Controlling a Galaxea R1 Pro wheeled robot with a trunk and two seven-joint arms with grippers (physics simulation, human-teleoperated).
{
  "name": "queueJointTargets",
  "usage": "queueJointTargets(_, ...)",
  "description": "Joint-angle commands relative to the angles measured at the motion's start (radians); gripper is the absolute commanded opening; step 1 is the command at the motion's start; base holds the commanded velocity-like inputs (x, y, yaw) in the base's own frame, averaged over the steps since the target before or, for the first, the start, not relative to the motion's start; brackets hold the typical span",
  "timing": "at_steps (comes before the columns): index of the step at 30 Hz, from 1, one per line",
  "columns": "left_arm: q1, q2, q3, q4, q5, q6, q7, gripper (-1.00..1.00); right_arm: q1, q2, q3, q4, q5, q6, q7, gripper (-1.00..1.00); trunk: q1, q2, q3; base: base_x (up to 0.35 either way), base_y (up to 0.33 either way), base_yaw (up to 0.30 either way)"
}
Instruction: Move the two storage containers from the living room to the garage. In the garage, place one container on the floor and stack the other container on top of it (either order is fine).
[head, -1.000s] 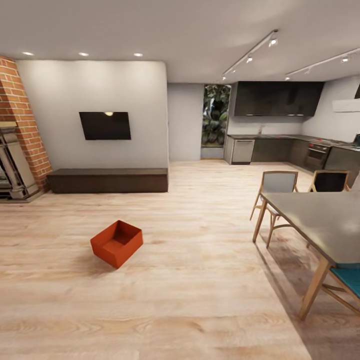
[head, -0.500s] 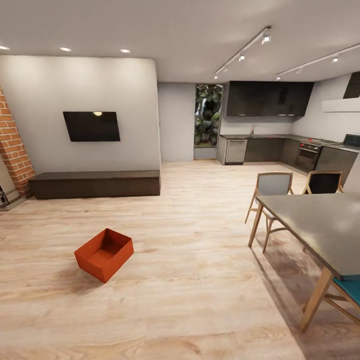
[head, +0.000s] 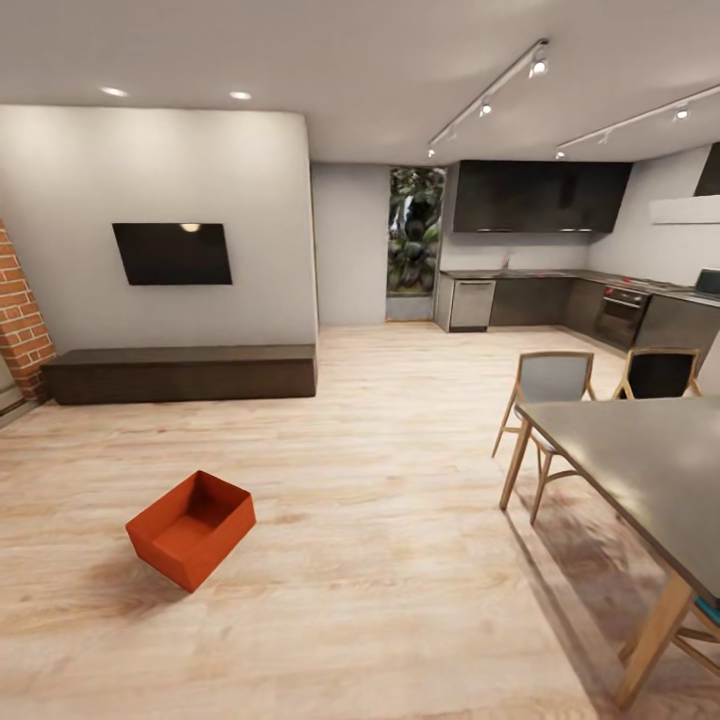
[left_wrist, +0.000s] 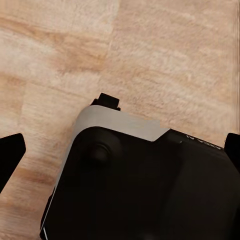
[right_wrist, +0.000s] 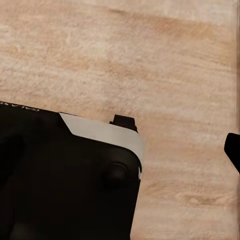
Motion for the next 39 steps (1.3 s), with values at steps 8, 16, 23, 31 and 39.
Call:
queueJointTargets(8, -0.001, 0.000, -0.002, 0.000, 0.005, -0.001, 0.003, 1.00, -0.001, 0.005, 0.007, 0.003, -0.012, -0.002, 0.000, 1.00, 0.001, -0.001, -0.001, 0.322, -0.091, 0.000)
queueJointTargets(16, -0.001, 0.000, -0.002, 0.000, 0.005, -0.003, 0.003, 1.00, -0.001, 0.008, 0.007, 0.003, -0.011, 0.000, 0.007, 1.00, 0.001, -0.001, -0.001, 0.322, -0.091, 0.000)
queueJointTargets(23, -0.001, 0.000, -0.002, 0.000, 0.005, -0.006, 0.003, 1.00, -0.001, 0.008, 0.007, 0.004, -0.011, 0.000, 0.006, 1.00, 0.001, -0.001, -0.001, 0.322, -0.090, 0.008)
queueJointTargets(31, -0.001, 0.000, -0.002, 0.000, 0.005, -0.007, 0.003, 1.00, -0.001, 0.003, 0.007, 0.004, -0.014, 0.000, 0.002, 1.00, 0.001, -0.001, -0.001, 0.322, -0.089, 0.244)
queueJointTargets(39, -0.001, 0.000, -0.002, 0.000, 0.005, -0.008, 0.003, 1.00, -0.001, 0.003, 0.007, 0.004, -0.013, 0.000, 0.003, 1.00, 0.001, -0.001, -0.001, 0.322, -0.089, 0.298)
